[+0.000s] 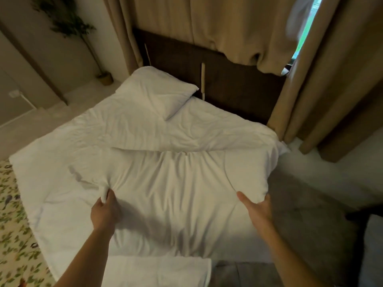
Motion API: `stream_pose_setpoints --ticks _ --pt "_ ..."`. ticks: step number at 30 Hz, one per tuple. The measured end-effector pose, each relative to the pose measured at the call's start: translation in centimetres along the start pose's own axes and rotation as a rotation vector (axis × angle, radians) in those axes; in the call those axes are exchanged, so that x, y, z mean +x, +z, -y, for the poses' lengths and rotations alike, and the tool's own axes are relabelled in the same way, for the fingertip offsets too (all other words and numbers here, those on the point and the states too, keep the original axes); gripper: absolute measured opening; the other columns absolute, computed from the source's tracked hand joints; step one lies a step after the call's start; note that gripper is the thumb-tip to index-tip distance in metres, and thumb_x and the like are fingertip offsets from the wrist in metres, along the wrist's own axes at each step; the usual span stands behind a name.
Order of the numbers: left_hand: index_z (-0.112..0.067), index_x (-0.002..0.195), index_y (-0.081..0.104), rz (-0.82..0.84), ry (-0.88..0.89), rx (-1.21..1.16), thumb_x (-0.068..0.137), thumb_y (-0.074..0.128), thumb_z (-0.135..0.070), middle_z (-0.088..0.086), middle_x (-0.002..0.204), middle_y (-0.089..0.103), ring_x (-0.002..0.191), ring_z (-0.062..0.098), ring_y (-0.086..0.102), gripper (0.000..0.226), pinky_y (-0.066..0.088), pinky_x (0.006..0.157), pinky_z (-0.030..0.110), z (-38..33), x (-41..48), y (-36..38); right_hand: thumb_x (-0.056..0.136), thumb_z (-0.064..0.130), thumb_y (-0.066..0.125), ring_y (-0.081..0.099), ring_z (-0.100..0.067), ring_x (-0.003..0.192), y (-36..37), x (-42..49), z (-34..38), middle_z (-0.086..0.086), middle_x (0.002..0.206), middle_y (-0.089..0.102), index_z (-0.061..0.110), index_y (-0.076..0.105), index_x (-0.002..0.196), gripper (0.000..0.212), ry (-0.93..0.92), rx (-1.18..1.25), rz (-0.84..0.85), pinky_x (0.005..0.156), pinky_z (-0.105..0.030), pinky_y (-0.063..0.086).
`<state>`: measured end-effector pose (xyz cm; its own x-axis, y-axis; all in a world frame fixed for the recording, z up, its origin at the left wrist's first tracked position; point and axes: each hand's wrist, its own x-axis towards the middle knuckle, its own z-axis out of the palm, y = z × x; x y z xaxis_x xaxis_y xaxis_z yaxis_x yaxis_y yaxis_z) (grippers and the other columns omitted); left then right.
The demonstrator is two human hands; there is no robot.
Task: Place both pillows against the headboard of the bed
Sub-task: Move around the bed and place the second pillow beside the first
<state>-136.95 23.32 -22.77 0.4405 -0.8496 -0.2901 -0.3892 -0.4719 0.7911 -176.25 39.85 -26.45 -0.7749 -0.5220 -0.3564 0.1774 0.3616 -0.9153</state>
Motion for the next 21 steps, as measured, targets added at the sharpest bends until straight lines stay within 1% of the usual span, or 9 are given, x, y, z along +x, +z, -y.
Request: stream_pose_setpoints --ticks 1,3,5,7,10,13,16,19,21 --pt "-0.003 0.115 0.071 0.004 -0.002 0.003 0.1 0.052 -0.048 0.027 0.109 0.069 0.106 0.047 0.063 0.051 0.045 0.09 0.045 -0.9 -0.7 1.1 0.072 0.014 0.093 0.059 -0.018 0.111 -0.7 1.2 0.4 -0.006 0.124 0.062 0.007 0.05 0.144 0.084 -0.004 0.002 0.0 0.095 -0.026 0.042" --pt "-0.002 0.115 0.071 0.002 -0.003 -0.01 0.101 0.052 -0.048 0.027 0.109 0.069 0.106 0.047 0.062 0.052 0.043 0.087 0.043 -2.7 -1.4 3.5 0.073 0.015 0.093 0.056 -0.015 0.111 -1.9 3.6 1.4 -0.002 0.124 0.06 0.008 0.049 0.145 0.085 -0.025 -0.015 0.01 0.096 -0.025 0.04" --pt "-0.001 0.117 0.071 -0.006 -0.004 -0.023 0.1 0.052 -0.05 0.028 0.112 0.069 0.108 0.046 0.063 0.056 0.044 0.091 0.044 -4.4 -1.8 5.7 0.073 0.021 0.093 0.055 -0.015 0.113 -2.7 6.0 2.4 -0.003 0.127 0.059 0.01 0.047 0.148 0.089 -0.036 -0.018 0.024 0.097 -0.025 0.039" --pt "-0.001 0.118 0.07 -0.009 -0.011 -0.025 0.099 0.052 -0.051 0.027 0.114 0.07 0.11 0.046 0.063 0.057 0.045 0.095 0.045 -6.0 -1.7 7.9 0.072 0.028 0.094 0.058 -0.022 0.121 -3.1 8.5 3.0 -0.006 0.137 0.058 0.011 0.044 0.151 0.095 -0.03 -0.033 0.033 0.1 -0.028 0.039" --pt "-0.003 0.113 0.071 -0.004 -0.007 -0.032 0.099 0.053 -0.05 0.026 0.11 0.07 0.108 0.046 0.064 0.053 0.047 0.095 0.047 -8.3 -0.6 11.2 0.068 0.038 0.094 0.054 -0.029 0.134 -3.0 12.6 3.9 -0.009 0.148 0.055 0.015 0.04 0.154 0.104 -0.02 -0.041 0.034 0.106 -0.032 0.039" --pt "-0.005 0.109 0.072 0.007 -0.001 -0.045 0.098 0.054 -0.051 0.023 0.103 0.07 0.102 0.043 0.065 0.051 0.048 0.091 0.045 -10.6 1.8 15.0 0.07 0.043 0.093 0.047 -0.034 0.14 -2.2 17.1 4.7 -0.01 0.156 0.046 0.016 0.032 0.159 0.111 -0.004 -0.065 0.047 0.111 -0.038 0.037" --pt "-0.005 0.106 0.071 0.027 -0.021 -0.052 0.098 0.053 -0.05 0.021 0.099 0.069 0.096 0.041 0.063 0.05 0.044 0.083 0.04 -13.2 4.4 19.4 0.07 0.042 0.093 0.048 -0.034 0.139 -0.8 21.5 5.6 -0.009 0.155 0.047 0.015 0.033 0.158 0.11 -0.001 -0.058 0.033 0.109 -0.039 0.038" --pt "-0.003 0.106 0.071 0.041 -0.038 -0.046 0.098 0.053 -0.049 0.022 0.099 0.07 0.097 0.042 0.064 0.051 0.044 0.082 0.039 -15.8 7.1 24.1 0.067 0.042 0.094 0.05 -0.028 0.137 0.3 25.7 6.5 -0.007 0.152 0.05 0.015 0.036 0.156 0.109 -0.008 -0.042 0.033 0.112 -0.039 0.038" --pt "-0.002 0.108 0.071 0.061 -0.055 -0.045 0.098 0.054 -0.049 0.022 0.101 0.07 0.098 0.042 0.065 0.051 0.044 0.082 0.039 -17.6 8.5 27.1 0.059 0.053 0.094 0.051 -0.018 0.13 0.9 28.2 7.4 0.002 0.144 0.053 0.018 0.038 0.155 0.117 -0.041 0.003 0.028 0.111 -0.035 0.037"
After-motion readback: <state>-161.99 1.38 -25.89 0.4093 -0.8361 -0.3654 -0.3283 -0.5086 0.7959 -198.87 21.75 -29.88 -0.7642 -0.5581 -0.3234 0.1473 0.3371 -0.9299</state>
